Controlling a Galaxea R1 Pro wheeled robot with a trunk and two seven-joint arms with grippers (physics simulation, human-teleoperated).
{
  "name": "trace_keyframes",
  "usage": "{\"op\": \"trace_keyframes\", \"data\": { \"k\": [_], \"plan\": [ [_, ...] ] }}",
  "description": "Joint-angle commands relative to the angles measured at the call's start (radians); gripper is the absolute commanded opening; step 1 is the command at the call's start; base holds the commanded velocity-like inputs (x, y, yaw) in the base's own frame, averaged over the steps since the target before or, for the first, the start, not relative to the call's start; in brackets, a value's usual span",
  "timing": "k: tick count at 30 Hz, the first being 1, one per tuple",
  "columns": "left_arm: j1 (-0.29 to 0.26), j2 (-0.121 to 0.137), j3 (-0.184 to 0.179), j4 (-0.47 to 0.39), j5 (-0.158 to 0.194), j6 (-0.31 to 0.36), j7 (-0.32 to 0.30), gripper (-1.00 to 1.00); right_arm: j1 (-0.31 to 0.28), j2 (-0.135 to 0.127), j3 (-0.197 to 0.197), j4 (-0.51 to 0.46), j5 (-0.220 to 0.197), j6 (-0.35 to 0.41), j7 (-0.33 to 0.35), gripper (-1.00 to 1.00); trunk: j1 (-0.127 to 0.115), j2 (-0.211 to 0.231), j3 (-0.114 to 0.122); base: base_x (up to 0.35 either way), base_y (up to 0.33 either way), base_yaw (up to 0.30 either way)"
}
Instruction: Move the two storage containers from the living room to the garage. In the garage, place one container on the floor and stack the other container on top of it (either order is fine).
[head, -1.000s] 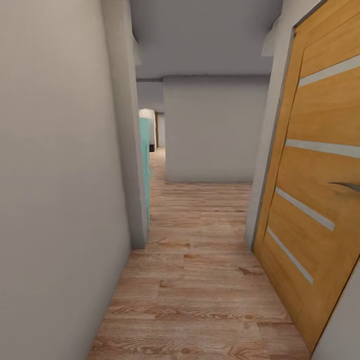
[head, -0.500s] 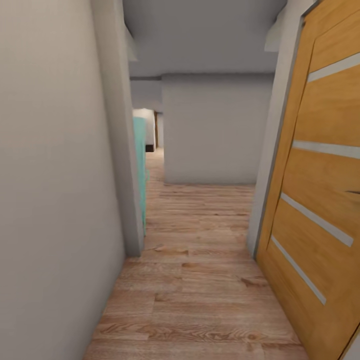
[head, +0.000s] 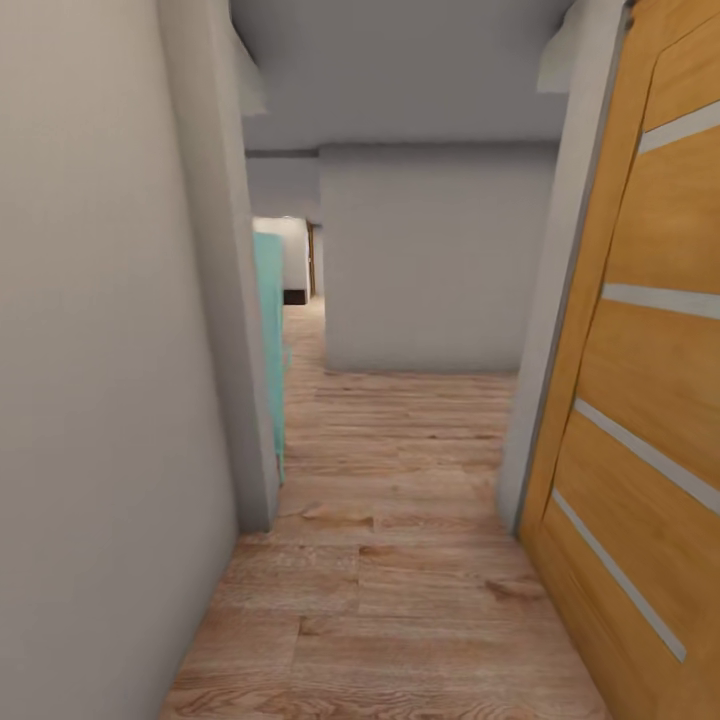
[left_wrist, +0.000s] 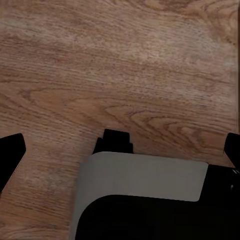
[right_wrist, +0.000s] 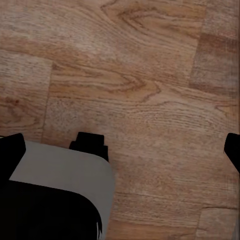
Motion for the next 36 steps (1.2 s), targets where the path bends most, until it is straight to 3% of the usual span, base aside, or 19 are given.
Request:
{"op": "trace_keyframes", "data": {
  "k": [1, 18, 36],
  "plan": [
    [0.000, 0.000, -0.008, 0.000, 0.009, -0.001, 0.000, 1.00, -0.001, 0.000, 0.008, 0.003, -0.010, -0.006, 0.002, 1.00, 0.001, 0.000, -0.001, 0.326, -0.002, 0.000],
    [0.000, 0.000, -0.008, 0.000, 0.011, -0.001, 0.001, 1.00, -0.001, -0.001, 0.010, 0.003, -0.009, -0.007, 0.002, 1.00, 0.001, 0.000, -0.001, 0.327, -0.005, 0.000],
    [0.000, 0.000, -0.008, 0.000, 0.011, 0.006, 0.001, 1.00, -0.001, -0.001, 0.010, 0.003, -0.009, -0.007, 0.001, 1.00, 0.001, 0.000, -0.001, 0.327, -0.120, 0.000]
  ]
}}
